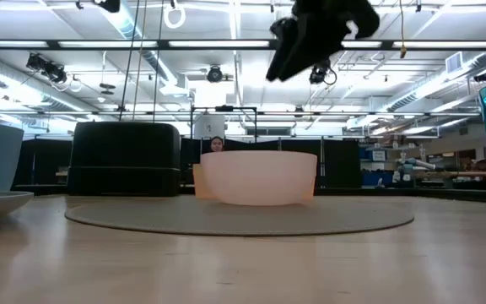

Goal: Arrange a breakfast setting
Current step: Put the light blue plate on the gray mat

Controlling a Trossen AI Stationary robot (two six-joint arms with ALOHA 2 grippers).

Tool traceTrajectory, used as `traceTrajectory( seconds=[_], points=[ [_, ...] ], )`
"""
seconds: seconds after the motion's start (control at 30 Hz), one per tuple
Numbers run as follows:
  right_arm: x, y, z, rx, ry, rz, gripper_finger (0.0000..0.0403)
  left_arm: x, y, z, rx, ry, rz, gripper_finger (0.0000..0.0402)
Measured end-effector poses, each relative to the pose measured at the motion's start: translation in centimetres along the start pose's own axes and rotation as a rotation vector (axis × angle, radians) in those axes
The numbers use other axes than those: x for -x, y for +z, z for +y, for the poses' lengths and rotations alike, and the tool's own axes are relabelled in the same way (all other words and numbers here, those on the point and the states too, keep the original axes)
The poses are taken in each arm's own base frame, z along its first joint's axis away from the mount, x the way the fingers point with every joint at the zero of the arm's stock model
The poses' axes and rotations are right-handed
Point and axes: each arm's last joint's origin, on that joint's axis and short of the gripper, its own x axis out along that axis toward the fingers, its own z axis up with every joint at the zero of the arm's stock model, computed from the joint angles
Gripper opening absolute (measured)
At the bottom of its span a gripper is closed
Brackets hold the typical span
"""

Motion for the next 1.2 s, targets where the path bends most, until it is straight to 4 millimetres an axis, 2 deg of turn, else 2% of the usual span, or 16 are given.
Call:
traceTrajectory(
  seconds=[0.17,0.33,0.5,0.73,0.93,1.2],
  points=[
    [1.4,0.3,1.0,-0.018,-0.016,-0.016,0.0180,-3.5,2.9,-3.0,0.098,-0.025,0.242,0.0008],
    [2.1,0.9,3.0,0.004,-0.033,-0.031,0.0179,-6.0,4.3,-6.6,0.298,-0.014,0.448,0.0005],
    [2.8,1.6,5.0,-0.009,-0.043,-0.071,0.0179,-7.8,4.0,-11.1,0.577,-0.013,0.597,0.0008],
    [3.0,2.5,7.1,-0.123,0.015,-0.145,0.0179,-8.2,1.0,-17.1,0.918,0.044,0.774,0.0014],
    [3.2,2.9,9.2,-0.158,0.086,-0.177,0.0179,-8.4,-1.7,-20.2,1.027,0.125,0.866,0.0073],
    [3.6,3.3,13.6,-0.141,0.126,-0.209,0.0179,-10.3,-4.6,-21.6,0.959,0.167,0.857,0.0203]
  ],
)
